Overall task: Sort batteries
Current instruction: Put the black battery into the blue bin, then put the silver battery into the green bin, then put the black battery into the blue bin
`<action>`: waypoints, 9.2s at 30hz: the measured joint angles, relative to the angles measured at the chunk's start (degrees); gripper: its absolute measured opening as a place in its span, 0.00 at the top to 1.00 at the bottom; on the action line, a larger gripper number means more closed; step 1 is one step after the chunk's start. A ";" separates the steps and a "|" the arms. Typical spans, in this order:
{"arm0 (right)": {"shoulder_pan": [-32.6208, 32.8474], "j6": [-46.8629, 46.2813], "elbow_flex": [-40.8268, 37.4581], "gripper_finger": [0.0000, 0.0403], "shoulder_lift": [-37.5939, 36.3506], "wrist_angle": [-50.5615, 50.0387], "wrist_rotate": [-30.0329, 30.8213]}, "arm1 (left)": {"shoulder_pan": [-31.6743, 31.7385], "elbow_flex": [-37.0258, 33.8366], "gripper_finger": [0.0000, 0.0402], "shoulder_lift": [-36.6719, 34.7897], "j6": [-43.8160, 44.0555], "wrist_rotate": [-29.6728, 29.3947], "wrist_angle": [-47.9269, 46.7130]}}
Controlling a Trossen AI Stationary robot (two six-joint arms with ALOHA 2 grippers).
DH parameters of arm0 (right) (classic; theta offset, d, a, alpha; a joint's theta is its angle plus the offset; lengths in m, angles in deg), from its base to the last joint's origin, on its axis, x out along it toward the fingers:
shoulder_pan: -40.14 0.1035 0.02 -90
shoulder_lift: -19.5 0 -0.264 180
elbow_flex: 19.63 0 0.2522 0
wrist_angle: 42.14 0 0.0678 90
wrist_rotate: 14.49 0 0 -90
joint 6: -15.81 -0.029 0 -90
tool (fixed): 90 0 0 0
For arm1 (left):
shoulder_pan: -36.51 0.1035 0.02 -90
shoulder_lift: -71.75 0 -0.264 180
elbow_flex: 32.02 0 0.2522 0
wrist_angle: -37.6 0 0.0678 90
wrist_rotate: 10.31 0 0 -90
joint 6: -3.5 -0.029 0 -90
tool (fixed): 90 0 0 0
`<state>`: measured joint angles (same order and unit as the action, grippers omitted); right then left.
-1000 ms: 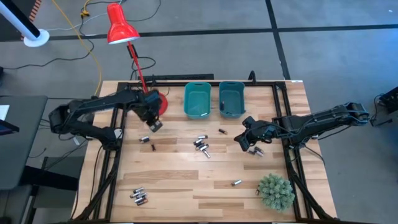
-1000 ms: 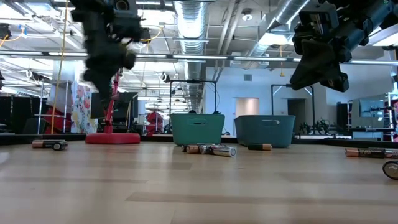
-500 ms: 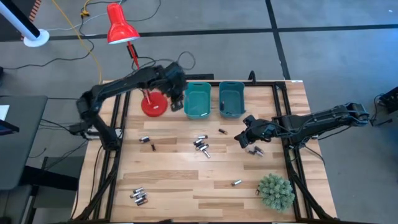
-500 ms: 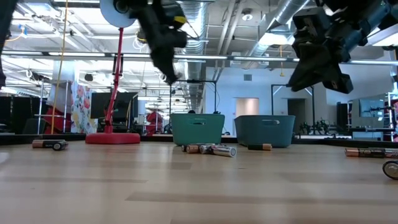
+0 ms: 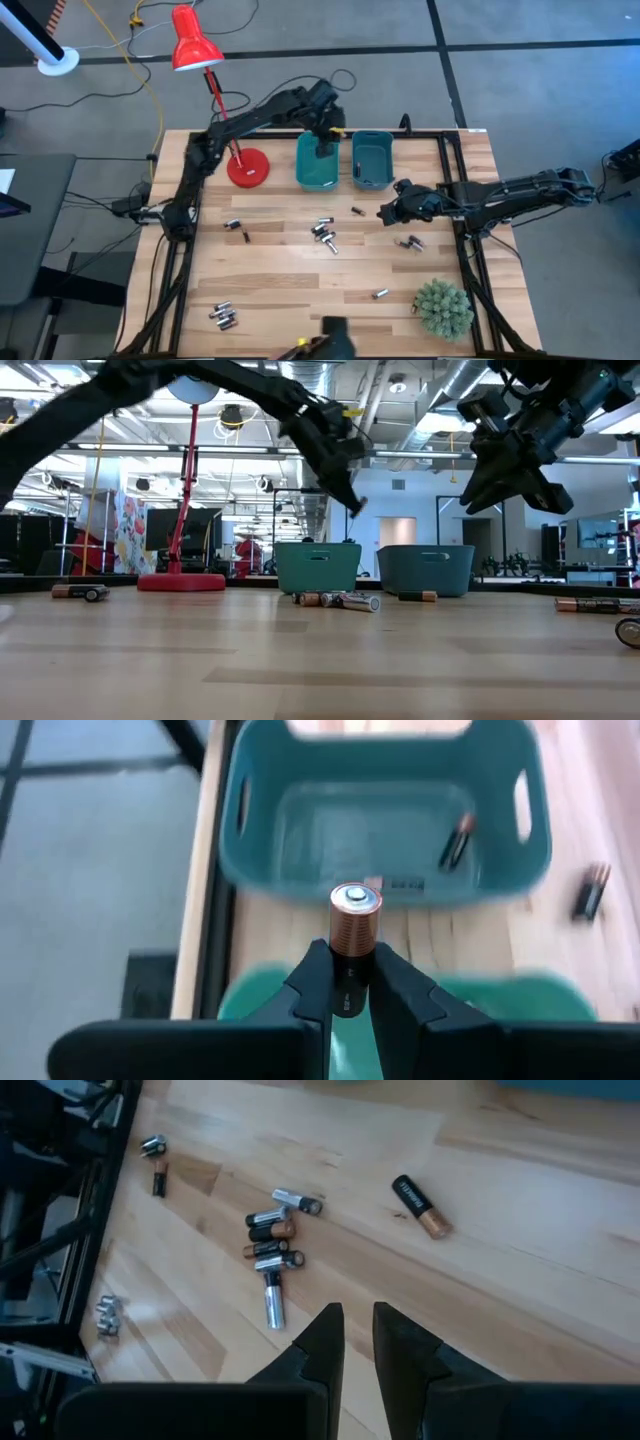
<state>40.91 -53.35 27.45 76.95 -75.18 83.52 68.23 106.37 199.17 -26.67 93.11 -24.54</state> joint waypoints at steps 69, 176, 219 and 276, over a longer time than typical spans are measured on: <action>2.04 15.45 0.00 0.81 -0.03 -1.69 -0.59 | -13.86 -10.24 0.89 -14.15 31.24 -7.23 -27.30; 1.65 18.66 0.00 0.81 -0.02 -1.16 -0.61 | -9.80 -57.61 0.90 -48.60 45.93 -16.45 0.37; 1.82 13.55 0.00 0.81 -0.02 -1.26 -0.61 | -3.88 -11.33 0.85 6.77 19.74 -12.86 -11.21; 1.84 20.19 0.00 0.76 -0.02 0.76 -0.59 | -25.82 -58.01 0.68 -42.92 46.31 -15.23 19.17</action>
<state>42.75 -33.16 27.45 76.93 -74.42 82.93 42.41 48.35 156.25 19.64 77.88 -5.37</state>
